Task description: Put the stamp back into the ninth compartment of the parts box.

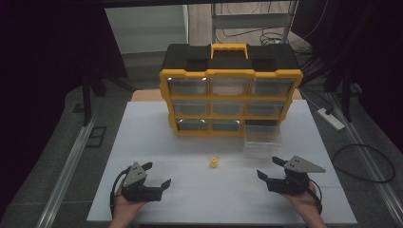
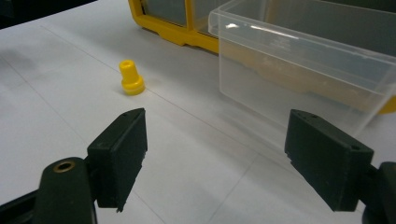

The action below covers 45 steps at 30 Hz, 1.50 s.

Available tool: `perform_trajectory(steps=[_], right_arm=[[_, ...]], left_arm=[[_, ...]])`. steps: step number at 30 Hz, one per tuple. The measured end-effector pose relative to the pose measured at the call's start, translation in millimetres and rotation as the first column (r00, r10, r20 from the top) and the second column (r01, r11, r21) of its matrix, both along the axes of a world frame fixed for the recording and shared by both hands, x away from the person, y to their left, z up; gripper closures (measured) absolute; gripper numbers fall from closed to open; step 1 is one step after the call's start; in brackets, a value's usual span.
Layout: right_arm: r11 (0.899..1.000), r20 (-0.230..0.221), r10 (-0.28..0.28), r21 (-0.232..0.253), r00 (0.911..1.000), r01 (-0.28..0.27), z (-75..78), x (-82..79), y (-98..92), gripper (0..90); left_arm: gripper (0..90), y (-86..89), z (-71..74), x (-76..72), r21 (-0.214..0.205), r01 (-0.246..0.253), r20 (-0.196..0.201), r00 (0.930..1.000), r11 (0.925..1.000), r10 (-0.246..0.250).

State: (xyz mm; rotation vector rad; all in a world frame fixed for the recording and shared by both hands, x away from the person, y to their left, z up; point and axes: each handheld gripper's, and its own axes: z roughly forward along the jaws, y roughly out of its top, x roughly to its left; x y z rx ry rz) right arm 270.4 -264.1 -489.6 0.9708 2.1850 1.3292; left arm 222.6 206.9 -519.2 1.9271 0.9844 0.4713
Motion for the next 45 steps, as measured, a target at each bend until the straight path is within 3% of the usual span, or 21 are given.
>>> perform_trajectory(steps=[8, 25, 45], right_arm=[[0.999, 0.022, 0.041, -0.001, 0.9989, -0.041, 7.9, 6.0, 15.9, 22.4], [0.996, 0.005, 0.091, -0.009, 0.9959, -0.091, 11.3, 15.5, 38.1, 22.6], [0.985, 0.015, 0.171, -0.006, 0.9852, -0.171, 16.8, 21.6, 75.0, 22.8]], left_arm=[[6.7, -1.0, -1.4, 0.8, 0.009, 0.004, -0.004, 1.0, 0.9999, -0.004], [7.0, -1.5, -2.2, 1.4, 0.015, -0.004, -0.005, 1.0, 0.9999, 0.004], [7.2, -3.4, -3.4, 1.7, 0.027, 0.008, -0.007, 0.9999, 0.9996, -0.008]])
